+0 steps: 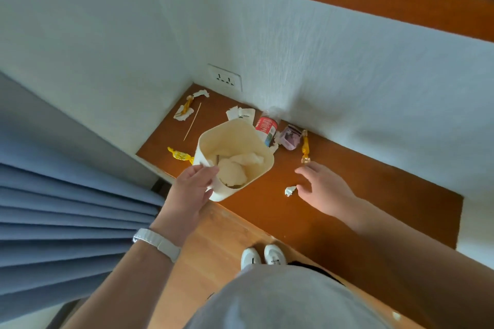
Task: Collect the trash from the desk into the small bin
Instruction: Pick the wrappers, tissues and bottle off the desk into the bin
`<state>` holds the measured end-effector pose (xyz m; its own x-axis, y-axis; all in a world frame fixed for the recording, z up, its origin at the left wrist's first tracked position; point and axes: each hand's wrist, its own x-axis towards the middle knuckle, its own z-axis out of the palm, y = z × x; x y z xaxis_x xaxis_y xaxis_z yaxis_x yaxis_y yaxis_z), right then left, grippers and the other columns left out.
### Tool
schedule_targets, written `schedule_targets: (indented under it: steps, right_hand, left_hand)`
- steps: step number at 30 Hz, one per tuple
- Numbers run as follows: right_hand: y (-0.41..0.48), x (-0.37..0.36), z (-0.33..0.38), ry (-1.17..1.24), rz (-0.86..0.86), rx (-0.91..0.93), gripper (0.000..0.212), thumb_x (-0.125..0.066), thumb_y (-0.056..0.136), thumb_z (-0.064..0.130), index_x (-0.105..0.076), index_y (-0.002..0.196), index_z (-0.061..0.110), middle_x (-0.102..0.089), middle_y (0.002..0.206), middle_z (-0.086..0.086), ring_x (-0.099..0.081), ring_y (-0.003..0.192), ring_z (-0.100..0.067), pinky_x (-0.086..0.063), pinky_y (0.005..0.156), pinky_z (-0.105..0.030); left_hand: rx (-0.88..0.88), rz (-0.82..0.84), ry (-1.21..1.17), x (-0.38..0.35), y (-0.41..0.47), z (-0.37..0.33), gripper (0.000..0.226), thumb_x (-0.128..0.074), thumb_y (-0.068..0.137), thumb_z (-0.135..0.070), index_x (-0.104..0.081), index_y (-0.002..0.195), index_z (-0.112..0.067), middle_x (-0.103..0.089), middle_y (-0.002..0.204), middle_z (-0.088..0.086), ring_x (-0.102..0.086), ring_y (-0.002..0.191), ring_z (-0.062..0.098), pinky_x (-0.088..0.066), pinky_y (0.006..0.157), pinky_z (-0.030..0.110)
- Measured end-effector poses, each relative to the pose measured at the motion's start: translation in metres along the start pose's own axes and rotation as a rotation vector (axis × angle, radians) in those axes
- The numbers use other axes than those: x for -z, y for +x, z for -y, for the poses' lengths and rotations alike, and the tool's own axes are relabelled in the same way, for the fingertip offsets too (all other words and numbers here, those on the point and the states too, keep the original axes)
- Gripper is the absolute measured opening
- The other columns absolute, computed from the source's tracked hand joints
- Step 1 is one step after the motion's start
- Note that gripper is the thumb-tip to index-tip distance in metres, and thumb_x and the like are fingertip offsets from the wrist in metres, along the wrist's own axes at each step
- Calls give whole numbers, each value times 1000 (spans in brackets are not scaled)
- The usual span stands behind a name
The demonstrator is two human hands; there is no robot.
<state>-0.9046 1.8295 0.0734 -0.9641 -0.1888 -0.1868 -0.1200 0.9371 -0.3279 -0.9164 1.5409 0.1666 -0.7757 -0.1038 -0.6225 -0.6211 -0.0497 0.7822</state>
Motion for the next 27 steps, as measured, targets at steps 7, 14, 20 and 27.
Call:
schedule_targets:
  steps: [7,14,20,27]
  right_hand:
    - [6,-58,-22,-182,189,168,46,-54,96,33,-45,140,25,-44,146,1,-51,124,-18,-50,95,-32]
    - [6,-73,-26,-112,185,170,33,-56,96,26,-56,128,20,-54,126,0,-57,101,-14,-54,77,-24]
    - [4,-69,-34,-67,179,168,24,-54,96,28,-56,119,21,-55,115,3,-58,83,-12,-53,65,-20]
    - [22,-18,-30,203,-157,163,22,-67,88,27,-64,109,19,-60,106,6,-56,69,-7,-50,55,-18]
  left_hand:
    - [92,-103,-40,0,-4,15,14,-66,94,-21,-64,106,-15,-69,111,8,-64,110,20,-52,96,32]
    - [112,-124,-57,-13,-10,25,16,-66,93,-20,-66,108,-13,-72,104,6,-66,104,19,-52,99,35]
    - [119,-143,-55,-29,-8,28,25,-70,90,-23,-66,112,-13,-71,114,10,-65,114,24,-52,104,40]
    - [104,-189,-89,-44,-16,26,13,-67,93,-20,-64,104,-16,-70,112,9,-65,112,23,-51,104,41]
